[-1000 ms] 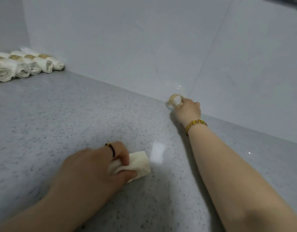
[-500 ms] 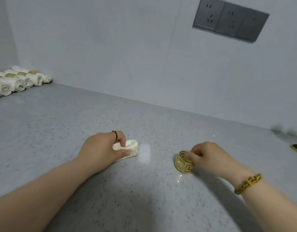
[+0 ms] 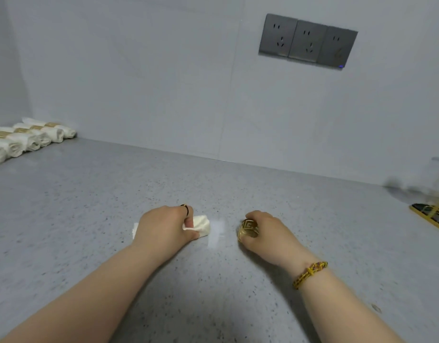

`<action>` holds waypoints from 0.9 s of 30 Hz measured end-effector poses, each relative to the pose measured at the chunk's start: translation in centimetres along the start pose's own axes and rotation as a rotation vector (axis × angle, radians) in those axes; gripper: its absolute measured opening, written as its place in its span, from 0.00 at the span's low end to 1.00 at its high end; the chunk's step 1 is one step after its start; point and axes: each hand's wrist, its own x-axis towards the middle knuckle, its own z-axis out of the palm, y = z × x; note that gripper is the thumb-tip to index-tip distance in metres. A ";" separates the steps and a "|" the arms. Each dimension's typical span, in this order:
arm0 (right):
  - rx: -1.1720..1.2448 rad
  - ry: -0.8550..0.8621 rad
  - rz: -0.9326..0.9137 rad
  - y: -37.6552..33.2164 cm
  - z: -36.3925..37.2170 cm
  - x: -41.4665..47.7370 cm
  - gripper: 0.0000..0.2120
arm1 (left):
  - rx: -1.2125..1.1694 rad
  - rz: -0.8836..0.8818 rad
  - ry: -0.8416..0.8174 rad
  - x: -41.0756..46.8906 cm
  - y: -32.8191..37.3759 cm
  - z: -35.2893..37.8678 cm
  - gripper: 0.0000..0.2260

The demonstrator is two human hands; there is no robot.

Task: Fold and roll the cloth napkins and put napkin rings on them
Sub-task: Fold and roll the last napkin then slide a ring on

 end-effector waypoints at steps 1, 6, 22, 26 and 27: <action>0.082 0.051 -0.003 -0.2 0.3 -0.3 0.24 | -0.040 -0.006 0.016 -0.1 0.2 0.2 0.17; 0.762 0.054 0.054 -1.3 1.4 -1.2 0.18 | -0.464 -0.124 0.142 -0.1 -0.1 0.9 0.14; 1.019 -0.017 -0.211 -0.8 1.8 -0.6 0.22 | -0.950 -0.117 0.017 -0.3 0.3 1.2 0.14; 0.761 -0.054 -0.307 -0.7 1.6 -0.8 0.23 | -0.778 0.007 -0.025 -0.6 0.3 1.5 0.10; 0.749 -0.074 -0.306 -0.7 1.7 -0.7 0.23 | -0.762 0.025 -0.029 -0.7 0.4 1.5 0.10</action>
